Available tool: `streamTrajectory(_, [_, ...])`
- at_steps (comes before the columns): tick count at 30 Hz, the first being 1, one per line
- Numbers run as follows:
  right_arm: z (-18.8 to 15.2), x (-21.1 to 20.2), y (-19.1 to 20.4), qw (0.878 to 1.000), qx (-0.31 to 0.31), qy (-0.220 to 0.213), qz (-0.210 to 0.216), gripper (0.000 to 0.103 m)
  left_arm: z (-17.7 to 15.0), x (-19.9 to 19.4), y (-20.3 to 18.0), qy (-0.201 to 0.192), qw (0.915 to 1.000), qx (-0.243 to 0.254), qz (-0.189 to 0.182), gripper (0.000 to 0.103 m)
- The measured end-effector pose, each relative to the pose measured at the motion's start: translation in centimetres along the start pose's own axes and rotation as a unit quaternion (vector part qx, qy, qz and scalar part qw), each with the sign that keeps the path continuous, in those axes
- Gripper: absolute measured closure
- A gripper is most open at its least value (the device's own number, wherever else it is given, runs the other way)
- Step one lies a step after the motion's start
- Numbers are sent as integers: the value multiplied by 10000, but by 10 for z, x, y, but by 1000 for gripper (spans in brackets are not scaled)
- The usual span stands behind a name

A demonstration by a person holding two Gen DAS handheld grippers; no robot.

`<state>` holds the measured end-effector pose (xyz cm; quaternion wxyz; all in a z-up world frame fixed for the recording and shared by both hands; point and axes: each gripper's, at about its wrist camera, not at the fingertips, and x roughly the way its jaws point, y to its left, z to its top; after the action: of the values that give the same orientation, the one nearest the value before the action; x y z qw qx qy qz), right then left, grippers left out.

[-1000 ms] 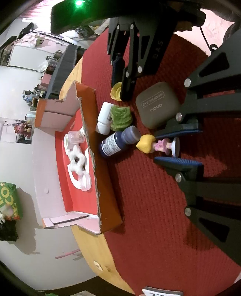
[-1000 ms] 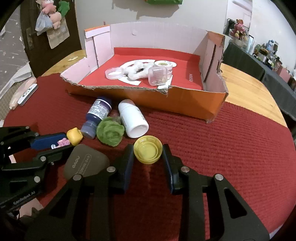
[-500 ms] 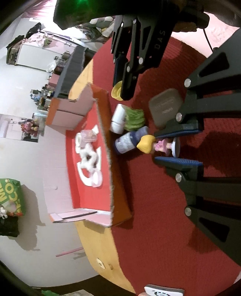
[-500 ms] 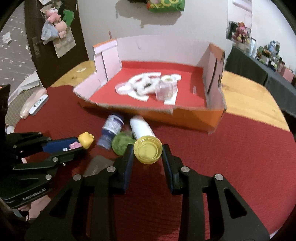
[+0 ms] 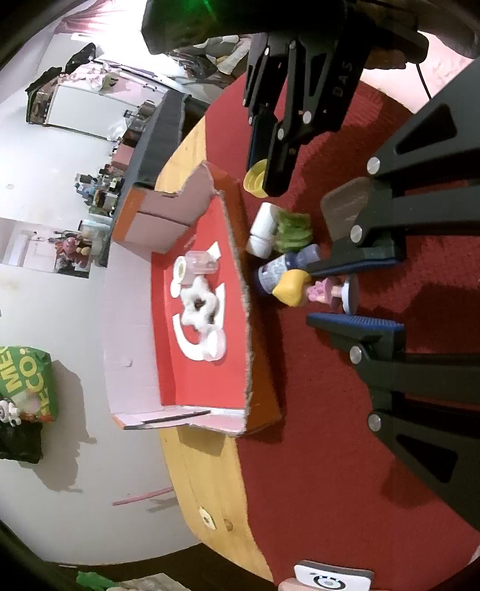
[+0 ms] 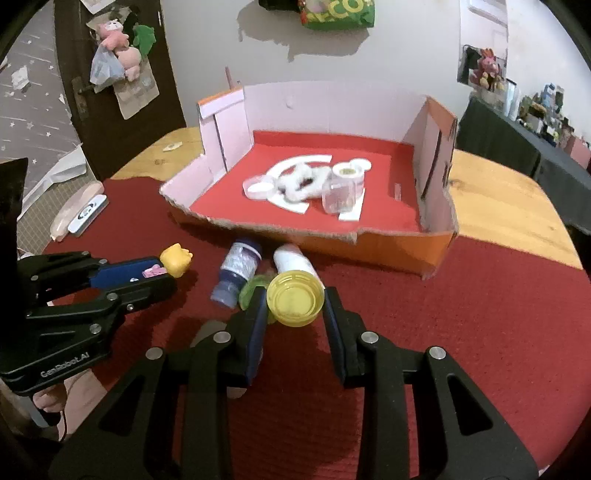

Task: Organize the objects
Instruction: 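Carry the doll and yellow lid over the cardboard box with both grippers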

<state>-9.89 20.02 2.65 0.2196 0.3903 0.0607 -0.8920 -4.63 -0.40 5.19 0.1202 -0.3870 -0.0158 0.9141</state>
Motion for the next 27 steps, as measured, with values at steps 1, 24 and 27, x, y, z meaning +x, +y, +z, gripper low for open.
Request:
streamTrajectory(1, [2, -2, 0, 10000, -14, -23, 5, 74, 1, -1, 0, -18, 10000, 6, 3, 82])
streamTrajectory(24, [56, 13, -19, 9992, 19, 144, 386, 74, 63, 14, 20, -66, 10000, 18, -65, 82])
streamTrajectory(27, [59, 22, -23, 9988, 48, 244, 414, 74, 68, 20, 22, -5, 10000, 53, -78, 82])
